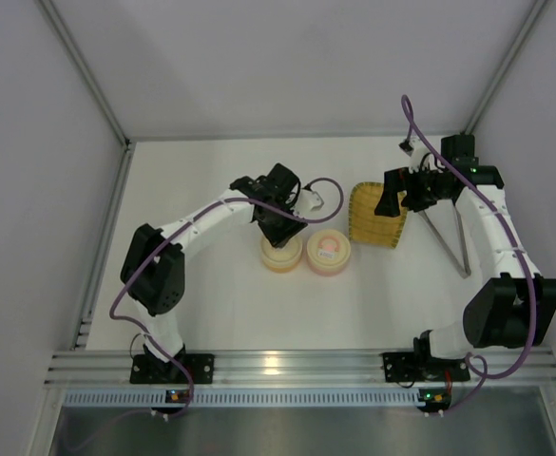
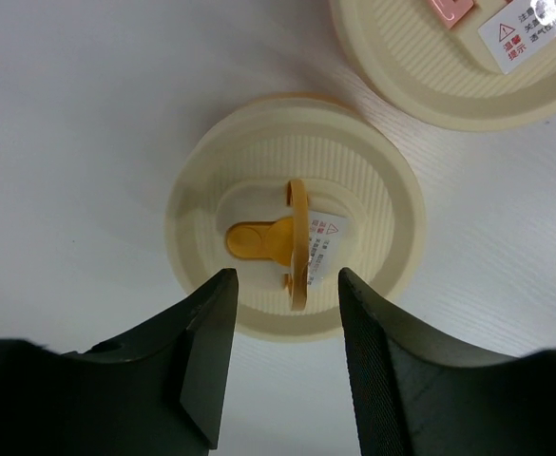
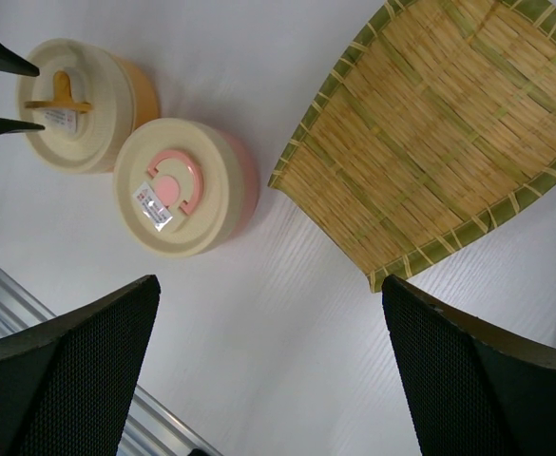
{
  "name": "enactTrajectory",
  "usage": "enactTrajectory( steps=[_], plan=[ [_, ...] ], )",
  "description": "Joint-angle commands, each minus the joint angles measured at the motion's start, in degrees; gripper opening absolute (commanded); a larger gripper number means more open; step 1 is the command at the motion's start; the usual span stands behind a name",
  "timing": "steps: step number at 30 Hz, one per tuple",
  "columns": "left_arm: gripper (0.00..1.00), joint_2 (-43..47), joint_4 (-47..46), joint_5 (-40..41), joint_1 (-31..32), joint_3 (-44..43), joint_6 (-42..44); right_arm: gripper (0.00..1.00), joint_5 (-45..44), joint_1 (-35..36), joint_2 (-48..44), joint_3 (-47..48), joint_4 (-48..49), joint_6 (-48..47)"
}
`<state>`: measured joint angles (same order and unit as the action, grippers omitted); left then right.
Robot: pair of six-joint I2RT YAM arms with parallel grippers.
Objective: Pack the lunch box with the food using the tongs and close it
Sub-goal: Close the box lid on the packing box.
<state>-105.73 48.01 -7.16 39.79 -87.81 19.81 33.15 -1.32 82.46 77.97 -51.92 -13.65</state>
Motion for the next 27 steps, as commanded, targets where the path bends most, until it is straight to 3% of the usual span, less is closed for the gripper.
enactTrajectory(
  steps=[1, 18, 27],
  plan=[
    [0.52, 4.30, 0.51, 1.88, -0.06, 1.06, -0.21, 0.99, 1.75, -0.70, -1.86, -0.28, 3.23, 0.20],
    [0.62, 2.29, -6.61, -1.72, -1.73, 10.46, -1.62, 0.99, 1.39, -0.70, -1.68, -0.54, 2.79, -0.32],
    [0.64, 3.87, -5.48, -1.63, -1.65, 8.20, -1.53, 0.99, 1.92, -0.70, -1.68, -0.63, 2.79, -0.41]
  ],
)
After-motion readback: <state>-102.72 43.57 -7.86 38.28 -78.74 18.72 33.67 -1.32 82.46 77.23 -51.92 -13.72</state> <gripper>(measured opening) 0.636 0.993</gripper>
